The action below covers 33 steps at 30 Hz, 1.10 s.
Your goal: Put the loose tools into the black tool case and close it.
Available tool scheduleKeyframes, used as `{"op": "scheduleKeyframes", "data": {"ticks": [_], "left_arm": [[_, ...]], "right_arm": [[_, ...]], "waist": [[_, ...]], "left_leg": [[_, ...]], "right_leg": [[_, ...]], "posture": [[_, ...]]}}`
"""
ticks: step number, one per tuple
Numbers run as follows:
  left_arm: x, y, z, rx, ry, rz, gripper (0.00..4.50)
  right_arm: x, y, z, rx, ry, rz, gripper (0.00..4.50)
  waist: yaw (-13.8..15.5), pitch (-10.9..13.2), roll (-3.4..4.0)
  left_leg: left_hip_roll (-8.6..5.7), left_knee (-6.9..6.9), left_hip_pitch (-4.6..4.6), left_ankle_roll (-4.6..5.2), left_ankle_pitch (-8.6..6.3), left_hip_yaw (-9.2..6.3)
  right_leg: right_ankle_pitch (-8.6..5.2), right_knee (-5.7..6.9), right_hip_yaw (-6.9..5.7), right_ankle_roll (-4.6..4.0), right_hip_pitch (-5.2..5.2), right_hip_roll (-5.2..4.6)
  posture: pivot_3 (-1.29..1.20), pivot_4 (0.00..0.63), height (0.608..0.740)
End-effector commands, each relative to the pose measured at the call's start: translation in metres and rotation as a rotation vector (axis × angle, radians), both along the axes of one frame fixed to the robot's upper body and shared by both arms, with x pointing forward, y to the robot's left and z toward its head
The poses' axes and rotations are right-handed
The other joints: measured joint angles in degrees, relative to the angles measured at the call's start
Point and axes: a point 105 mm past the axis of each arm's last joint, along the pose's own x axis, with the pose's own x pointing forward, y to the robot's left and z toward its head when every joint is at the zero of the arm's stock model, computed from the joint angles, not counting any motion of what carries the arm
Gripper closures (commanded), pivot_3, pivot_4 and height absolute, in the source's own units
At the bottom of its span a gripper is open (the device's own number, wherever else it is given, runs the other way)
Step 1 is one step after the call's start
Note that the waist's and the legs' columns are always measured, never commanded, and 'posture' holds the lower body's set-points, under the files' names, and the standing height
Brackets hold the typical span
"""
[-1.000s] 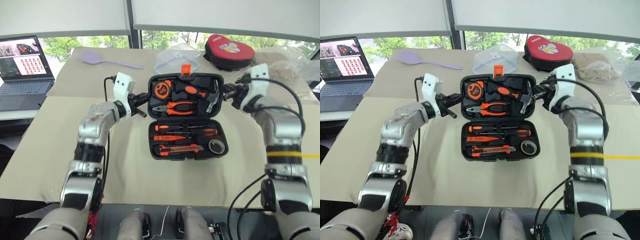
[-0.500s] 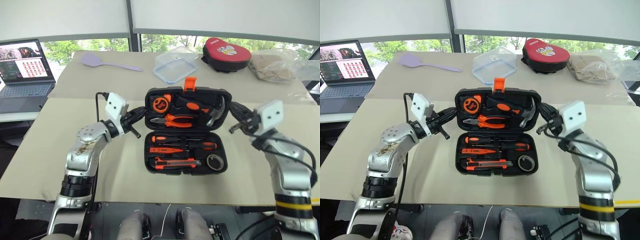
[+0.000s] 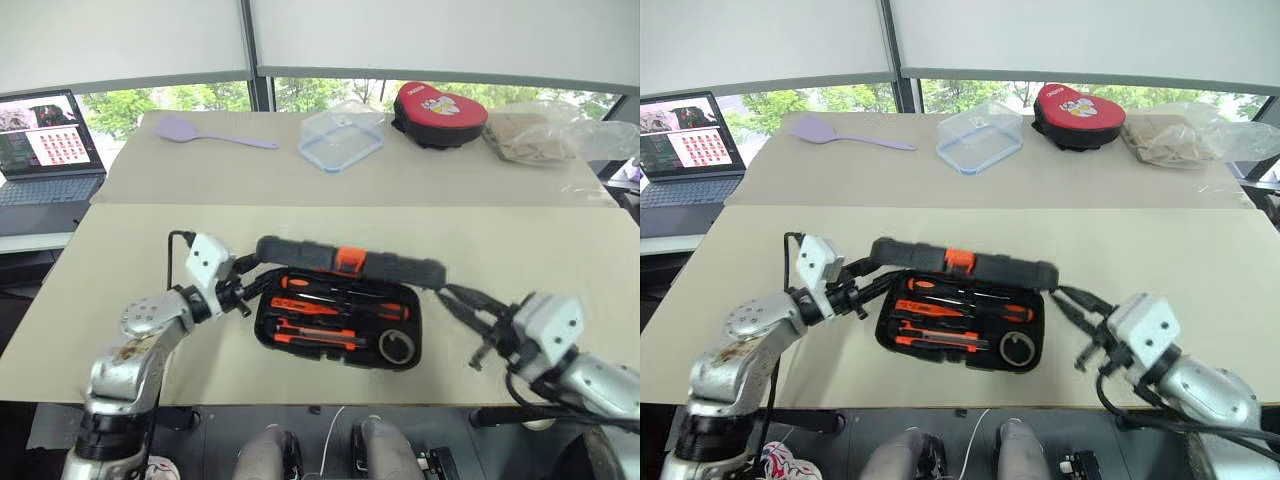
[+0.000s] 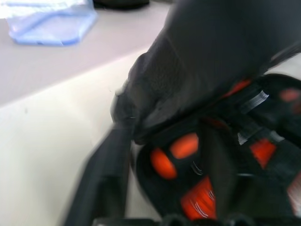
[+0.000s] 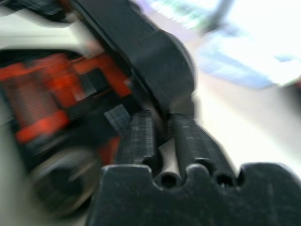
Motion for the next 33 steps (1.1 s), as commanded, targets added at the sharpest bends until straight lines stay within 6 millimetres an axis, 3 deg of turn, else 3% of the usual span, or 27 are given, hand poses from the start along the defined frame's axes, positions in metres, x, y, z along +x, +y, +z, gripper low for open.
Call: {"op": "scheduleKeyframes", "data": {"ticks": [1, 4, 7, 9, 11, 13, 18, 19, 25, 30, 33], "left_arm": [[-0.010, 0.019, 0.012, 0.026, 0.003, -0.023, 0.57], [-0.020, 0.029, 0.005, 0.056, 0.112, -0.116, 0.57], [-0.009, 0.040, 0.004, 0.126, 0.134, -0.158, 0.53], [0.012, 0.042, 0.007, 0.165, 0.089, -0.140, 1.04], [0.031, 0.038, 0.010, 0.190, 0.054, -0.146, 1.55], [0.051, 0.028, 0.014, 0.217, 0.017, -0.179, 2.37], [0.092, -0.031, 0.021, 0.288, -0.065, -0.359, 4.21], [0.096, -0.041, 0.021, 0.295, -0.070, -0.387, 4.41], [0.099, -0.080, 0.011, 0.398, -0.094, -0.567, 4.41], [0.085, -0.083, 0.008, 0.435, -0.074, -0.690, 4.41], [0.082, -0.084, 0.019, 0.427, -0.123, -0.708, 4.41]], "right_arm": [[-0.027, -0.003, 0.004, 0.006, 0.149, 0.093, 3.08], [-0.038, -0.004, -0.008, -0.044, 0.233, 0.142, 3.08], [-0.036, 0.001, -0.018, -0.073, 0.257, 0.176, 3.86], [-0.035, 0.006, -0.025, -0.096, 0.272, 0.211, 4.49], [-0.034, 0.009, -0.034, -0.130, 0.288, 0.241, 4.50], [-0.033, 0.012, -0.044, -0.179, 0.293, 0.278, 4.50], [-0.016, 0.025, -0.059, -0.250, 0.263, 0.352, 4.50], [-0.012, 0.028, -0.059, -0.249, 0.258, 0.355, 4.50], [0.016, 0.035, -0.056, -0.243, 0.182, 0.265, 4.50], [0.060, 0.016, -0.047, -0.240, 0.066, 0.049, 4.50], [0.075, 0.003, -0.043, -0.242, 0.045, -0.020, 4.50]], "waist": [[0.4, 0.0, -0.17], [1.6, -0.1, -0.30], [1.9, -0.2, -0.37], [2.4, -0.2, -0.38], [2.9, -0.2, -0.39], [3.2, -0.2, -0.45], [3.3, -0.2, -0.57], [3.2, -0.2, -0.59], [1.6, -0.1, -0.70], [1.3, -0.1, -0.72], [1.5, -0.1, -0.70]], "left_leg": [[0.00, -0.02, 0.00, -0.01, -0.02, -0.07], [0.00, 0.03, -0.10, -0.33, -0.37, -0.18], [0.00, 0.06, -0.15, -0.30, -0.43, -0.17], [-0.02, 0.07, -0.13, -0.31, -0.43, -0.17], [-0.08, 0.08, -0.30, -0.32, -0.41, -0.16], [-0.15, 0.13, -0.30, -0.27, -0.39, -0.16], [-0.22, 0.54, -0.58, 0.30, -0.14, -0.11], [-0.21, 0.71, -0.65, 0.36, -0.18, -0.12], [-0.20, 0.82, -0.94, 0.46, -0.22, -0.13], [-0.22, 0.95, -1.08, 0.47, -0.21, -0.10], [-0.21, 1.09, -1.24, 0.48, -0.21, -0.09]], "right_leg": [[-0.01, -0.06, -0.02, -0.01, 0.03, -0.01], [-0.19, -0.26, -0.12, 0.28, 0.07, -0.10], [-0.23, -0.30, -0.18, 0.28, 0.00, -0.12], [-0.25, -0.31, -0.20, 0.26, -0.03, -0.14], [-0.17, -0.32, -0.19, 0.23, -0.06, -0.14], [0.07, -0.30, -0.26, -0.07, 0.00, -0.12], [0.07, -0.30, -0.49, 0.04, -0.02, -0.01], [0.07, -0.27, -0.53, 0.06, -0.03, 0.01], [0.06, -0.24, -0.49, 0.19, -0.27, 0.03], [0.07, -0.12, -0.46, 0.23, -0.46, -0.02], [0.07, -0.01, -0.41, 0.24, -0.62, -0.04]], "posture": [[0.00, 0.150, 0.731], [0.00, 0.150, 0.731], [0.00, 0.150, 0.731], [0.00, 0.150, 0.731], [0.00, 0.150, 0.731], [0.00, 0.150, 0.731], [0.00, 0.150, 0.731], [0.00, 0.150, 0.731], [0.00, 0.150, 0.731], [0.00, 0.150, 0.731], [0.00, 0.150, 0.731]]}}
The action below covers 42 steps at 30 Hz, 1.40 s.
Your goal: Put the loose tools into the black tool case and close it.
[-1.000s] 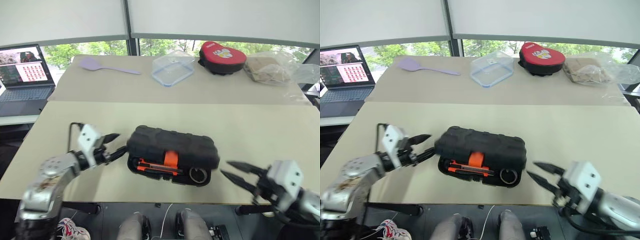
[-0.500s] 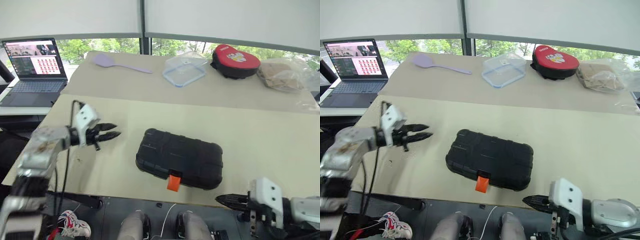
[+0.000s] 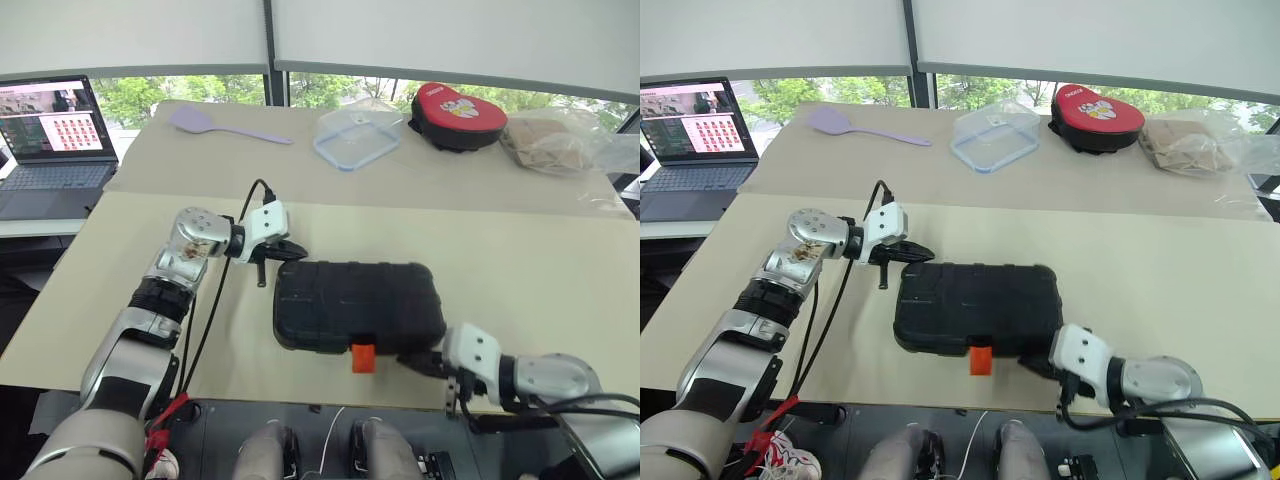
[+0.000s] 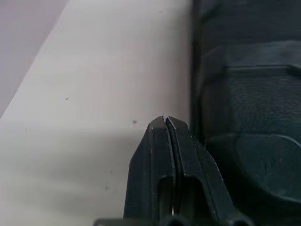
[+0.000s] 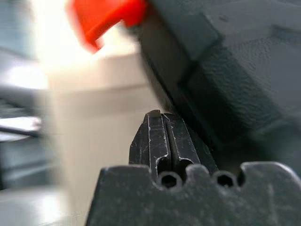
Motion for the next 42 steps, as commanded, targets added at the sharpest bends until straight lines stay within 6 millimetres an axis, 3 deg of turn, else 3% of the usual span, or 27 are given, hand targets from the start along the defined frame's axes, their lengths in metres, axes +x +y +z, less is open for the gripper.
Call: {"op": "scheduleKeyframes", "data": {"ticks": [1, 6, 9, 11, 15, 17, 23, 26, 36, 42], "left_arm": [[-0.009, -0.014, 0.020, -0.046, -0.061, -0.090, 4.41], [-0.019, -0.042, 0.071, -0.254, -0.045, -0.121, 4.41], [-0.038, -0.068, 0.079, -0.294, 0.009, -0.207, 4.41], [-0.049, -0.082, 0.068, -0.253, 0.032, -0.270, 4.41], [-0.058, -0.097, 0.022, -0.080, 0.064, -0.340, 4.41], [-0.057, -0.096, -0.008, 0.056, 0.049, -0.358, 4.41], [-0.054, -0.077, -0.048, 0.273, -0.015, -0.408, 4.41], [-0.056, -0.070, -0.053, 0.294, -0.005, -0.420, 4.41], [-0.053, -0.077, -0.047, 0.253, -0.026, -0.410, 4.41], [-0.052, -0.083, -0.041, 0.221, -0.031, -0.404, 4.41]], "right_arm": [[0.019, -0.019, 0.019, -0.012, -0.096, -0.095, 4.50], [0.007, -0.025, 0.028, 0.040, -0.039, -0.046, 4.50], [-0.010, -0.022, 0.031, 0.082, 0.038, 0.034, 4.50], [-0.020, -0.017, 0.034, 0.109, 0.079, 0.088, 4.50], [-0.027, -0.007, 0.033, 0.128, 0.101, 0.139, 4.50], [-0.027, -0.001, 0.029, 0.125, 0.100, 0.152, 4.50], [-0.021, 0.006, 0.022, 0.109, 0.076, 0.154, 4.50], [-0.017, 0.010, 0.022, 0.113, 0.062, 0.150, 4.50], [-0.015, 0.026, 0.027, 0.169, 0.055, 0.184, 4.50], [-0.005, 0.025, 0.004, 0.041, 0.049, 0.169, 4.50]], "waist": [[0.3, 0.0, 0.00], [0.7, 0.0, -0.01], [0.7, 0.0, 0.02], [0.5, 0.0, 0.02], [0.1, 0.0, 0.03], [0.1, 0.0, 0.03], [0.3, -0.1, 0.05], [0.2, -0.3, 0.04], [0.2, -1.2, 0.07], [0.2, -1.3, 0.06]], "left_leg": [[0.00, 0.05, -0.12, 0.00, 0.00, -0.02], [0.00, 0.16, -0.29, 0.05, -0.01, -0.08], [0.04, 0.40, -0.37, 0.16, -0.07, -0.17], [0.03, 0.40, -0.26, 0.20, -0.09, -0.16], [0.03, 0.39, -0.06, 0.19, -0.10, -0.15], [0.03, 0.39, -0.04, 0.19, -0.10, -0.15], [0.04, 0.41, 0.09, 0.27, -0.14, -0.21], [0.11, 0.40, 0.37, 0.33, -0.21, -0.28], [0.16, 0.39, 0.42, 0.41, -0.29, -0.30], [0.16, 0.39, 0.42, 0.46, -0.33, -0.30]], "right_leg": [[0.00, 0.05, -0.01, 0.00, -0.08, 0.00], [0.00, 0.06, -0.13, 0.03, -0.12, -0.01], [0.01, 0.07, -0.23, 0.10, -0.04, 0.01], [0.00, 0.08, -0.17, 0.15, 0.05, 0.00], [0.01, 0.09, -0.09, 0.14, 0.18, 0.05], [0.01, 0.09, -0.04, 0.14, 0.18, 0.06], [0.03, 0.06, -0.02, 0.10, 0.34, -0.05], [0.03, -0.08, -0.04, 0.10, 0.67, -0.06], [0.02, -0.12, -0.02, 0.10, 0.73, -0.07], [0.02, -0.15, -0.03, 0.09, 0.73, -0.09]], "posture": [[0.00, 0.150, 0.731], [0.00, 0.150, 0.731], [0.00, 0.150, 0.731], [0.00, 0.150, 0.731], [0.00, 0.150, 0.731], [0.00, 0.150, 0.731], [0.00, 0.150, 0.731], [0.00, 0.150, 0.731], [0.00, 0.150, 0.731], [0.00, 0.150, 0.731]]}}
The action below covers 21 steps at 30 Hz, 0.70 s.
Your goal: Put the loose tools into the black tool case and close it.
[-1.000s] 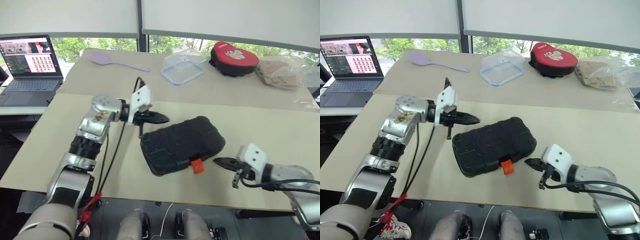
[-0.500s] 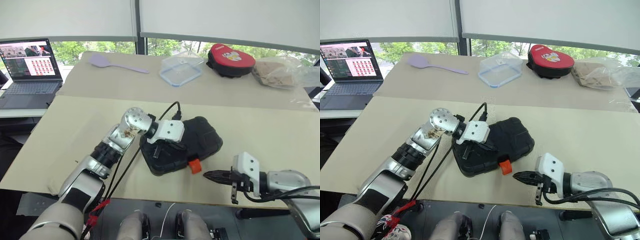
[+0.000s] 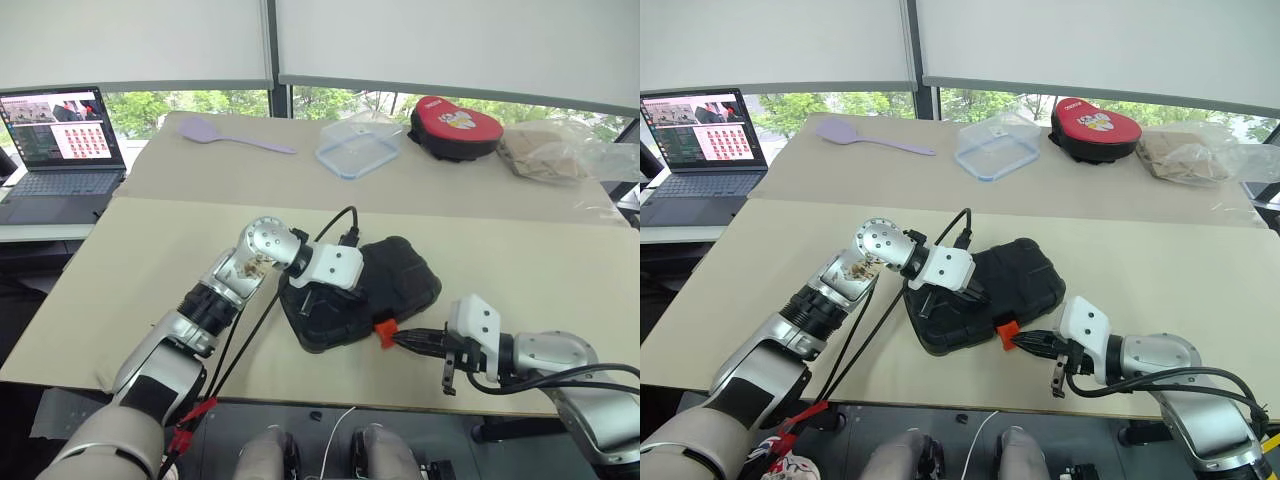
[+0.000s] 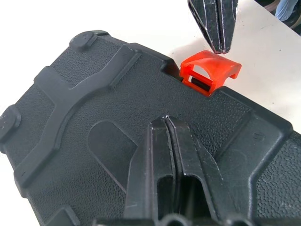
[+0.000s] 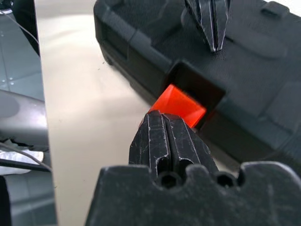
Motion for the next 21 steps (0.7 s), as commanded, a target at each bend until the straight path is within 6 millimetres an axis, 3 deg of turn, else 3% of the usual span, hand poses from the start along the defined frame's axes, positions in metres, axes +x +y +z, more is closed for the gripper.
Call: {"op": "scheduleKeyframes", "data": {"ticks": [1, 6, 11, 16, 21], "left_arm": [[0.002, 0.012, -0.031, 0.119, 0.073, 0.058, 4.41], [0.003, 0.010, -0.028, 0.106, 0.065, 0.058, 4.41], [0.002, 0.006, -0.027, 0.093, 0.066, 0.051, 4.41], [-0.001, 0.000, -0.032, 0.104, 0.053, 0.026, 4.41], [-0.001, 0.001, -0.047, 0.175, -0.022, -0.017, 4.41]], "right_arm": [[0.008, 0.000, -0.015, -0.098, -0.035, 0.004, 4.50], [0.021, -0.003, -0.033, -0.125, -0.049, -0.048, 4.50], [0.023, 0.002, -0.030, -0.085, -0.071, -0.073, 4.50], [0.025, 0.014, -0.007, 0.041, -0.149, -0.091, 4.50], [0.023, 0.012, 0.023, 0.143, -0.269, -0.136, 4.50]], "waist": [[0.0, 0.0, -0.01], [0.1, 0.0, 0.03], [0.0, -0.1, 0.01], [-0.3, -0.1, 0.01], [-0.4, 0.0, 0.02]], "left_leg": [[0.00, 0.00, 0.00, 0.01, -0.01, 0.01], [-0.02, 0.01, -0.05, 0.04, -0.02, 0.02], [-0.02, 0.01, -0.06, 0.03, -0.02, 0.01], [0.01, 0.01, -0.05, 0.00, 0.00, 0.00], [0.03, 0.00, -0.07, -0.01, 0.00, 0.02]], "right_leg": [[0.00, -0.01, 0.00, 0.00, 0.00, 0.00], [0.00, -0.01, -0.02, 0.01, -0.02, -0.03], [0.01, -0.01, -0.03, 0.02, -0.02, -0.04], [0.01, 0.00, -0.01, 0.02, -0.03, -0.01], [0.02, 0.01, 0.01, 0.02, -0.07, 0.01]], "posture": [[0.00, 0.150, 0.731], [0.00, 0.150, 0.731], [0.00, 0.150, 0.731], [0.00, 0.150, 0.731], [0.00, 0.150, 0.731]]}}
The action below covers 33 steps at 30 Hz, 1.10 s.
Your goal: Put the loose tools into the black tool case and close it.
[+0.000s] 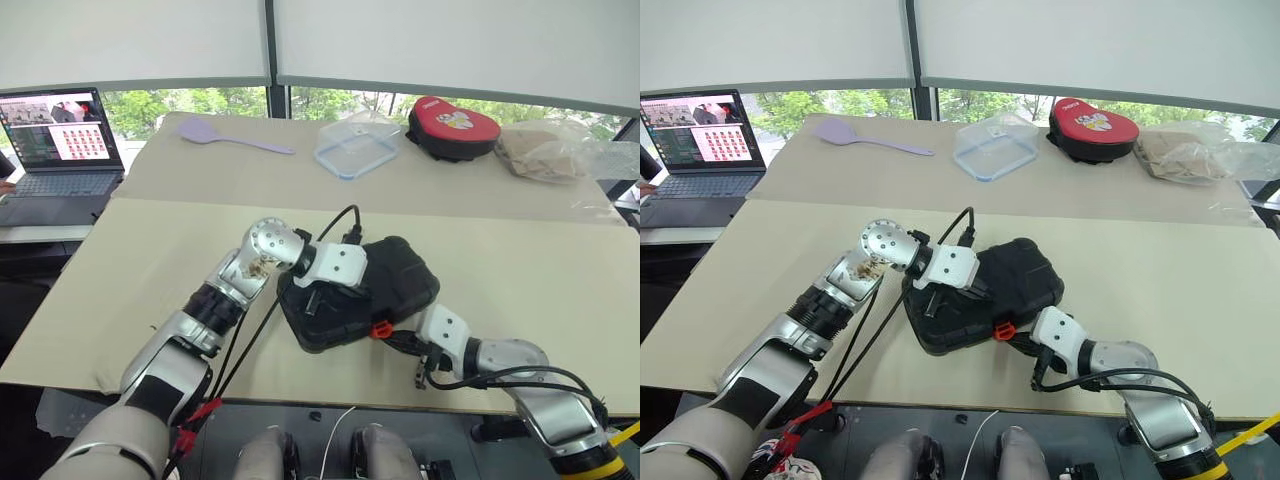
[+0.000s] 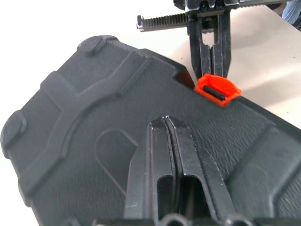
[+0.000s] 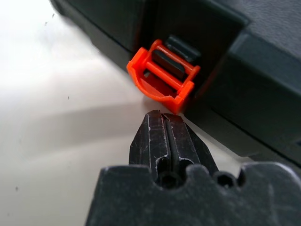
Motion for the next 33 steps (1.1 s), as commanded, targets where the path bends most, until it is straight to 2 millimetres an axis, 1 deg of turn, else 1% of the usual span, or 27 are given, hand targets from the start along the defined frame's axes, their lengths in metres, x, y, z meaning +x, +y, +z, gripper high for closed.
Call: {"op": "scheduleKeyframes", "data": {"ticks": [1, 4, 8, 11, 12, 14, 16, 17, 19, 21, 23, 24, 26, 27, 28, 29, 30, 31, 32, 33], "left_arm": [[-0.003, 0.009, -0.048, 0.191, 0.009, -0.010, 4.41], [-0.002, 0.009, -0.049, 0.190, 0.006, -0.012, 4.41], [0.000, 0.008, -0.048, 0.189, 0.009, -0.013, 4.41], [0.001, 0.008, -0.049, 0.186, 0.016, -0.008, 4.41], [0.002, 0.008, -0.048, 0.181, 0.022, 0.000, 4.41], [0.003, 0.009, -0.046, 0.163, 0.034, 0.018, 4.41], [0.006, 0.013, -0.039, 0.125, 0.060, 0.054, 4.41], [0.008, 0.017, -0.033, 0.096, 0.081, 0.084, 4.41], [0.013, 0.030, -0.022, 0.039, 0.129, 0.151, 4.41], [0.015, 0.047, -0.010, -0.013, 0.184, 0.222, 3.91], [0.012, 0.073, 0.003, -0.060, 0.255, 0.294, 3.33], [0.008, 0.086, 0.008, -0.075, 0.286, 0.324, 3.06], [-0.003, 0.115, 0.020, -0.099, 0.352, 0.383, 2.28], [-0.013, 0.131, 0.025, -0.105, 0.385, 0.403, 1.96], [-0.026, 0.152, 0.033, -0.111, 0.438, 0.435, 1.56], [-0.036, 0.163, 0.038, -0.111, 0.473, 0.452, 1.37], [-0.044, 0.172, 0.043, -0.114, 0.503, 0.468, 0.89], [-0.051, 0.181, 0.048, -0.125, 0.506, 0.500, 0.62], [-0.054, 0.188, 0.052, -0.147, 0.497, 0.539, 0.25], [-0.057, 0.197, 0.060, -0.189, 0.498, 0.602, 0.05]], "right_arm": [[0.002, 0.006, 0.062, 0.118, -0.257, -0.004, 4.50], [-0.003, 0.007, 0.068, 0.138, -0.267, 0.002, 4.50], [-0.011, 0.015, 0.075, 0.185, -0.227, 0.041, 4.50], [-0.009, 0.017, 0.074, 0.187, -0.198, 0.036, 4.50], [-0.010, 0.017, 0.071, 0.169, -0.187, 0.044, 4.50], [-0.013, 0.013, 0.067, 0.137, -0.159, 0.057, 4.50], [-0.019, 0.007, 0.069, 0.121, -0.134, 0.075, 4.50], [-0.022, 0.001, 0.072, 0.119, -0.114, 0.081, 4.50], [-0.025, -0.012, 0.077, 0.100, -0.079, 0.086, 4.50], [-0.026, -0.027, 0.084, 0.069, -0.057, 0.093, 4.50], [-0.024, -0.045, 0.092, 0.037, -0.031, 0.083, 3.92], [-0.024, -0.053, 0.096, 0.024, -0.012, 0.086, 3.78], [-0.025, -0.068, 0.103, -0.002, 0.028, 0.094, 3.03], [-0.024, -0.076, 0.107, -0.013, 0.037, 0.096, 2.72], [-0.023, -0.084, 0.114, -0.013, 0.055, 0.094, 2.38], [-0.022, -0.090, 0.118, -0.009, 0.066, 0.093, 2.18], [-0.020, -0.095, 0.122, -0.003, 0.070, 0.088, 1.64], [-0.017, -0.101, 0.126, 0.011, 0.078, 0.072, 1.40], [-0.015, -0.106, 0.130, 0.027, 0.090, 0.060, 1.06], [-0.013, -0.109, 0.133, 0.048, 0.106, 0.059, 0.85]], "waist": [[0.0, 0.0, 0.00], [0.1, 0.0, 0.00], [0.1, 0.0, 0.03], [0.3, -0.2, 0.00], [0.6, -0.2, -0.01], [0.8, -0.2, 0.00], [0.7, -0.2, 0.00], [0.6, -0.2, 0.01], [0.4, -0.2, 0.02], [0.0, -0.2, 0.05], [-0.5, -0.1, 0.09], [-0.7, -0.1, 0.09], [-1.0, -0.1, 0.16], [-1.1, -0.1, 0.17], [-1.1, -0.1, 0.18], [-1.1, 0.0, 0.22], [-1.1, 0.1, 0.25], [-1.0, 0.2, 0.28], [-0.9, 0.2, 0.31], [-0.5, 0.3, 0.34]], "left_leg": [[0.00, 0.00, -0.01, 0.00, 0.00, -0.01], [0.00, 0.00, -0.02, 0.04, -0.03, -0.01], [0.00, 0.00, 0.00, 0.07, -0.05, -0.01], [0.02, -0.01, 0.05, 0.14, -0.12, -0.08], [0.01, -0.01, 0.05, 0.46, -0.31, -0.07], [0.01, 0.00, 0.03, 0.58, -0.39, -0.12], [-0.01, 0.00, 0.01, 0.55, -0.41, -0.11], [-0.03, 0.02, -0.03, 0.33, -0.29, -0.09], [-0.05, 0.01, -0.10, 0.34, -0.29, -0.09], [-0.04, -0.01, -0.10, 0.35, -0.29, -0.09], [0.01, -0.08, -0.09, 0.34, -0.29, -0.09], [0.01, -0.20, -0.06, 0.30, -0.27, -0.09], [0.01, -0.45, -0.03, 0.00, -0.09, -0.08], [0.00, -0.62, 0.01, -0.07, -0.04, -0.07], [0.00, -0.67, 0.01, -0.11, -0.02, -0.08], [0.01, -0.69, 0.01, -0.18, 0.03, -0.09], [0.02, -0.73, 0.01, -0.24, 0.06, -0.08], [0.03, -0.77, 0.00, -0.27, 0.08, -0.04], [0.02, -0.79, -0.01, -0.27, 0.08, -0.06], [0.02, -0.79, -0.02, -0.28, 0.08, -0.05]], "right_leg": [[0.00, 0.00, 0.00, 0.00, 0.00, -0.01], [0.03, -0.02, 0.00, 0.01, -0.01, -0.04], [0.06, -0.02, 0.02, 0.01, -0.01, -0.05], [0.06, -0.07, 0.00, 0.02, 0.07, -0.04], [0.06, -0.08, -0.03, 0.02, 0.06, -0.05], [0.05, -0.18, -0.06, 0.02, 0.05, -0.12], [0.05, -0.26, -0.08, 0.02, 0.09, -0.14], [0.09, -0.35, -0.08, 0.07, 0.16, -0.17], [0.17, -0.46, -0.08, 0.16, 0.12, -0.16], [0.24, -0.51, -0.04, 0.16, 0.09, -0.12], [0.25, -0.54, -0.03, 0.16, 0.06, -0.07], [0.24, -0.55, -0.02, 0.15, 0.05, -0.04], [0.22, -0.61, 0.02, 0.11, 0.00, 0.00], [0.20, -0.65, 0.07, 0.07, -0.02, 0.02], [0.18, -0.64, 0.07, 0.05, -0.04, 0.04], [0.17, -0.63, 0.06, 0.03, -0.05, 0.07], [0.13, -0.61, 0.05, 0.00, -0.09, 0.09], [0.12, -0.63, 0.05, -0.01, -0.16, 0.11], [0.09, -0.63, 0.05, 0.03, -0.12, 0.07], [0.08, -0.66, 0.05, 0.03, -0.15, 0.05]], "posture": [[0.00, 0.150, 0.731], [0.00, 0.150, 0.731], [0.00, 0.150, 0.731], [0.00, 0.150, 0.731], [0.00, 0.150, 0.731], [0.00, 0.150, 0.731], [0.00, 0.150, 0.731], [0.00, 0.150, 0.731], [0.00, 0.150, 0.731], [0.00, 0.150, 0.731], [0.00, 0.150, 0.731], [0.00, 0.150, 0.731], [0.00, 0.150, 0.731], [0.00, 0.150, 0.731], [0.00, 0.150, 0.731], [0.00, 0.150, 0.731], [0.00, 0.150, 0.731], [0.00, 0.150, 0.731], [0.00, 0.150, 0.731], [0.00, 0.150, 0.731]]}}
